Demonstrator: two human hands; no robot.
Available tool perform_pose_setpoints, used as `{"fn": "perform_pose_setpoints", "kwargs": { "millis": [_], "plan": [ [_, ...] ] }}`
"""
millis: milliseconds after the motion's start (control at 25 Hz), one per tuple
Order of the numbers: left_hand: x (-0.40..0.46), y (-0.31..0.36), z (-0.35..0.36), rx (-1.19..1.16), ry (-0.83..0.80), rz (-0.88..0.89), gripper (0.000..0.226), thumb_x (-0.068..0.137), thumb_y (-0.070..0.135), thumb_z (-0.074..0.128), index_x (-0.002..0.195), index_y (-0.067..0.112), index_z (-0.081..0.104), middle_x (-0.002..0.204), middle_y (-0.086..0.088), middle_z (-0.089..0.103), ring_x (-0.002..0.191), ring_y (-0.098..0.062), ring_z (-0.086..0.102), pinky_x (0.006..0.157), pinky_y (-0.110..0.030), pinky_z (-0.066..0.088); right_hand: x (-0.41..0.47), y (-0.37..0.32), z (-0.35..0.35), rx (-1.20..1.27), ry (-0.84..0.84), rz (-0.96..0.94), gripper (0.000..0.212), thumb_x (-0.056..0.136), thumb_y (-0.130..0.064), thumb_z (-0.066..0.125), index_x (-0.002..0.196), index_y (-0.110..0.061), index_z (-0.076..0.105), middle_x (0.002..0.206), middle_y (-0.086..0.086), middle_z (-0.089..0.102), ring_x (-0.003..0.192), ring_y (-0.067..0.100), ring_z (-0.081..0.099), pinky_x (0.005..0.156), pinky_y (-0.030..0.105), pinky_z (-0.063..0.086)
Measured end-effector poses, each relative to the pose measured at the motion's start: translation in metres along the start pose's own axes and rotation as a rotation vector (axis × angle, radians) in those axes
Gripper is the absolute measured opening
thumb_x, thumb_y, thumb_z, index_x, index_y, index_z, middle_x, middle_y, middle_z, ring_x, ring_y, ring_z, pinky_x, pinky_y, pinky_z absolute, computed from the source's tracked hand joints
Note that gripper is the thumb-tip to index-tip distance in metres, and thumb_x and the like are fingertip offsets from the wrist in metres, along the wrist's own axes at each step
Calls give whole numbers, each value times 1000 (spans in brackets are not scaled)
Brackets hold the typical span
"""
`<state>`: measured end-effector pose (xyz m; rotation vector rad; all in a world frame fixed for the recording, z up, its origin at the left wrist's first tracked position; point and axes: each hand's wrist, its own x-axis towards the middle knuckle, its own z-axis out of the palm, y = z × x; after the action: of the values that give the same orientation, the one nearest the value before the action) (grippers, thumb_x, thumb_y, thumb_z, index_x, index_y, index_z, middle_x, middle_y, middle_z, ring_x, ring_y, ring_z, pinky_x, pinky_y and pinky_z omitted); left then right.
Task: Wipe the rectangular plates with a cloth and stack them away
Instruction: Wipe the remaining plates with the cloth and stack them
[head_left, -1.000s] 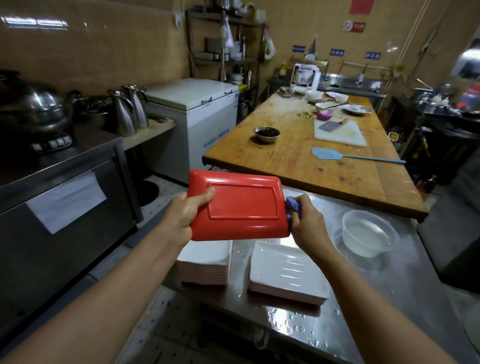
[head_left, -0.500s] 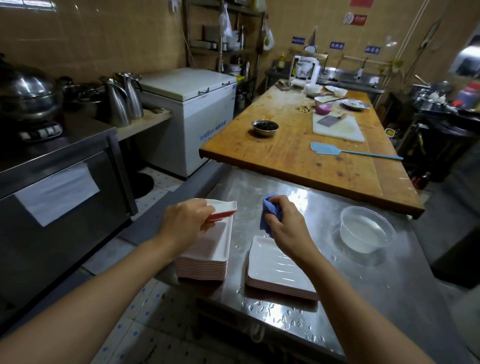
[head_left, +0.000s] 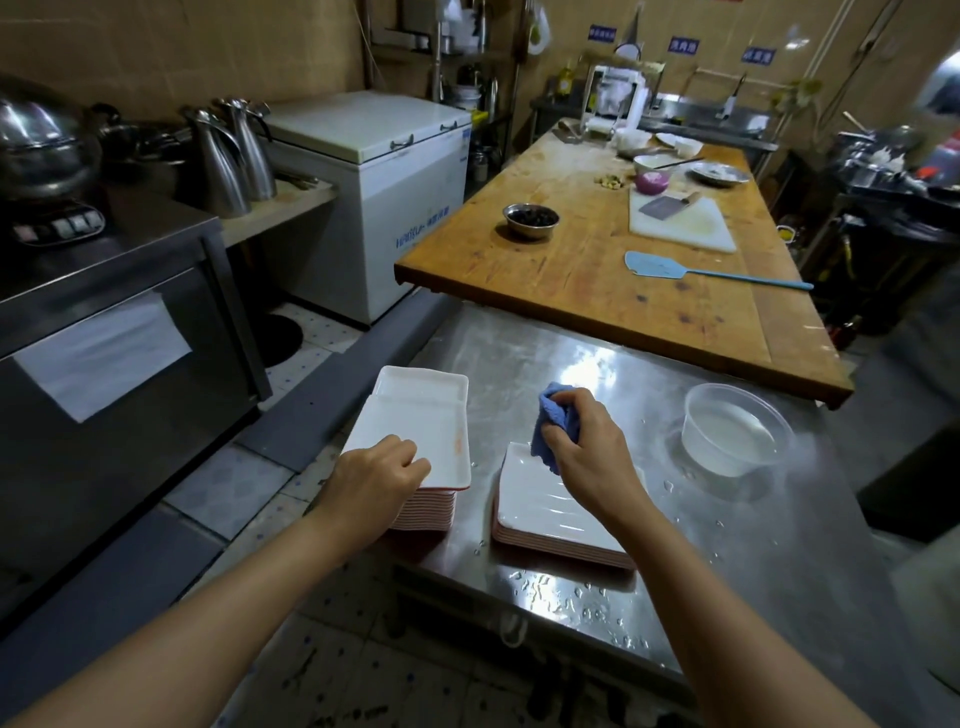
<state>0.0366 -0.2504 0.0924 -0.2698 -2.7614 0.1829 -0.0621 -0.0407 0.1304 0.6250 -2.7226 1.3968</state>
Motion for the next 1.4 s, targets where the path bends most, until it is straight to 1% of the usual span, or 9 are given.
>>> {"fn": "perform_pose_setpoints", "kwargs": {
  "millis": [200,440,600,720,800,920,1000,1160,1400],
  "plan": [
    [-4,-7,19,-69,-93,-28,37,37,-4,87,48,9,55,52,-3,50,46,-20,51,29,-18,28,-5,11,3,15,-12,28,17,92,-7,48,100,-22,47,83,-12,53,63,2,55,50,8,39],
    [-5,-21,44,-133,-189,-49,47,38,36,94,59,10,60,63,-2,56,54,-18,54,34,-21,41,-5,30,6,3,-13,104,23,93,-10,47,104,-27,37,78,-11,54,62,7,54,47,5,38],
    [0,-26,53,-161,-200,-70,51,54,55,81,69,10,62,73,-1,57,64,-18,55,41,-24,39,-5,45,9,2,-15,167,26,91,-10,47,104,-29,34,80,-9,54,62,6,55,45,7,37],
    [11,-23,59,-100,-275,-187,56,77,68,53,84,13,63,91,1,56,86,-17,53,55,-27,37,-4,57,9,-11,-12,196,27,91,-11,48,103,-29,33,76,-12,54,64,9,56,50,16,38],
    [26,-12,55,-83,-292,-253,55,83,65,45,92,14,64,97,1,56,95,-18,52,59,-30,38,-3,67,7,-16,0,216,27,90,-11,48,101,-30,33,75,-11,56,67,14,56,56,26,39],
    [49,23,49,-256,-86,-195,36,83,42,65,98,9,67,96,-7,62,92,-27,58,57,-34,46,-3,82,2,-41,44,220,28,91,-13,51,98,-33,32,76,-15,53,69,15,54,59,29,36],
    [63,51,51,-393,-70,-173,34,82,32,68,108,10,64,101,-7,63,97,-28,58,63,-36,49,-3,97,0,-65,90,220,25,90,-15,53,99,-30,36,81,-11,54,76,20,53,62,28,32],
    [80,85,82,-555,-328,-390,58,89,32,57,140,16,34,136,-3,45,126,-23,41,96,-37,41,-6,133,1,-308,99,275,33,87,-16,56,119,-11,47,107,12,59,103,33,46,79,35,37],
    [79,98,114,-627,-531,-653,52,88,11,52,136,3,32,143,-16,35,131,-33,34,103,-39,32,-21,162,8,-799,-141,196,42,85,-32,53,121,-11,50,136,11,38,117,31,34,93,36,24]
  ]
}}
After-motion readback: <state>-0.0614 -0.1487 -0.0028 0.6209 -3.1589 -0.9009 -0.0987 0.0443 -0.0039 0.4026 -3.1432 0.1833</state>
